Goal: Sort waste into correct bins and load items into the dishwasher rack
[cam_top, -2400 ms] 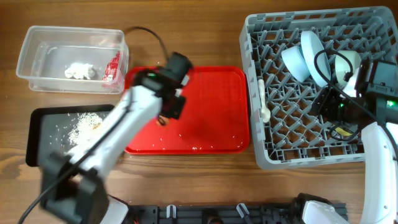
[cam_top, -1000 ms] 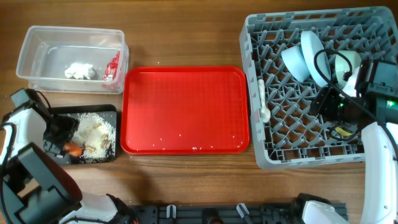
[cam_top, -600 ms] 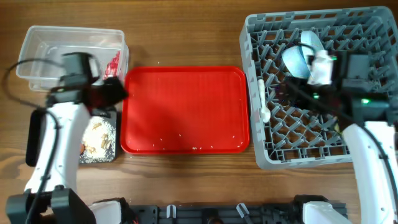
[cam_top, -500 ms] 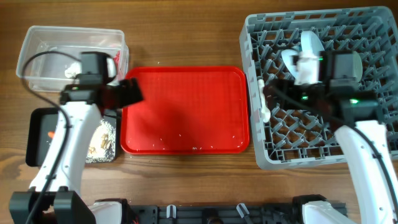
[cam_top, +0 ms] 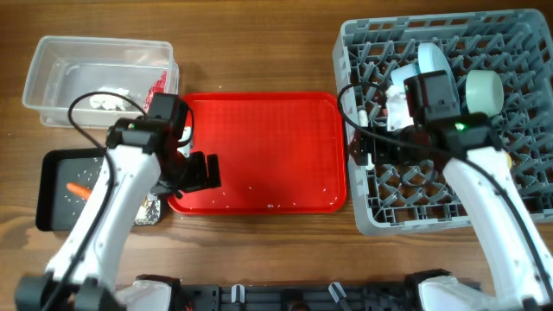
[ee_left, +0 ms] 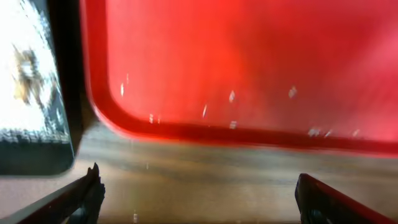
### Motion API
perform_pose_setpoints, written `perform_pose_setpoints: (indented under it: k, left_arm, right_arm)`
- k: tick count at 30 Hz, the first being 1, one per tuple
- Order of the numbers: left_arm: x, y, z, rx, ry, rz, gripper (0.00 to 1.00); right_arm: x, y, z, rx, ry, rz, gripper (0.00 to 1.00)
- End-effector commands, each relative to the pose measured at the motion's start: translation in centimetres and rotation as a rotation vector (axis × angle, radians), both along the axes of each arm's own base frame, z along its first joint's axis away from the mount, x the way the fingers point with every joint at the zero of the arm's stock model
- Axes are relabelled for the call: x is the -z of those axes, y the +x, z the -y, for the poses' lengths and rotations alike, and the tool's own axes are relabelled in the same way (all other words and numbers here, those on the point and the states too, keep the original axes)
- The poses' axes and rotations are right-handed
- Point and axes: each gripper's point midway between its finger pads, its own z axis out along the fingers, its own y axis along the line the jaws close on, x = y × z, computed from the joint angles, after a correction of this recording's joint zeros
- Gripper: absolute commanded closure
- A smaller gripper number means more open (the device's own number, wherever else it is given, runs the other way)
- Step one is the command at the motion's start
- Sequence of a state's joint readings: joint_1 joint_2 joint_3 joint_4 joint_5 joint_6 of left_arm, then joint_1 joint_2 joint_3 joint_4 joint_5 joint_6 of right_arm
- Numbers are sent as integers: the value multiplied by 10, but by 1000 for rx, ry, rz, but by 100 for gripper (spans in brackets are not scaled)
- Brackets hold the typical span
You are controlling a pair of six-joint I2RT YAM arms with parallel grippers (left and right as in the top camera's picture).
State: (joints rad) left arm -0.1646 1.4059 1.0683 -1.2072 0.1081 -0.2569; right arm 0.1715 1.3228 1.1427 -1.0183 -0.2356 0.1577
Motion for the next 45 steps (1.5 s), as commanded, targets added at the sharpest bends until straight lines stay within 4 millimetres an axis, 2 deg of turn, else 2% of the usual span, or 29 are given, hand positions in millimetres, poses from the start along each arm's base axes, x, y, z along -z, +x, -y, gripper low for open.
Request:
perform_pose_setpoints:
  k: [1, 4, 7, 9, 12, 15, 20, 32, 37, 40, 43, 45]
  left_arm:
    - [-37, 3, 3, 19, -7, 276, 0]
    - [-68, -8, 7, 69, -12, 566, 0]
    - [-94, -30, -5, -2, -36, 792, 0]
    - [-121, -43, -9, -19, -91, 945, 0]
    - [-141, -58, -14, -34, -133, 1062, 0]
    - [-152, -67, -18, -43, -157, 1128, 0]
    - [-152, -69, -18, -44, -159, 1133, 0]
    - [-152, -69, -18, -44, -159, 1133, 0]
    - [-152, -69, -18, -44, -159, 1133, 0]
    - [-152, -69, -18, -44, -159, 1133, 0]
    - [-152, -69, -18, -44, -159, 1133, 0]
    - [-152, -69, -18, -44, -159, 1133, 0]
  right_arm:
    - [-25, -9, 18, 66, -39, 191, 4]
    - [-41, -29, 29, 100, -36, 402, 3]
    - [-55, -53, 45, 150, -50, 569, 0]
    - [-67, -65, 47, 162, -23, 657, 0]
    - [-79, -73, 48, 181, 4, 712, 0]
    - [-79, -76, 48, 181, 4, 712, 0]
    - [-69, -79, 49, 178, -7, 668, 0]
    - [-69, -80, 49, 178, -8, 669, 0]
    - [-81, -88, 52, 182, 0, 742, 0]
    - [-89, -100, 63, 227, -17, 840, 0]
    - [-69, -110, 71, 259, -19, 906, 0]
    - [-53, -97, 71, 264, -26, 939, 0]
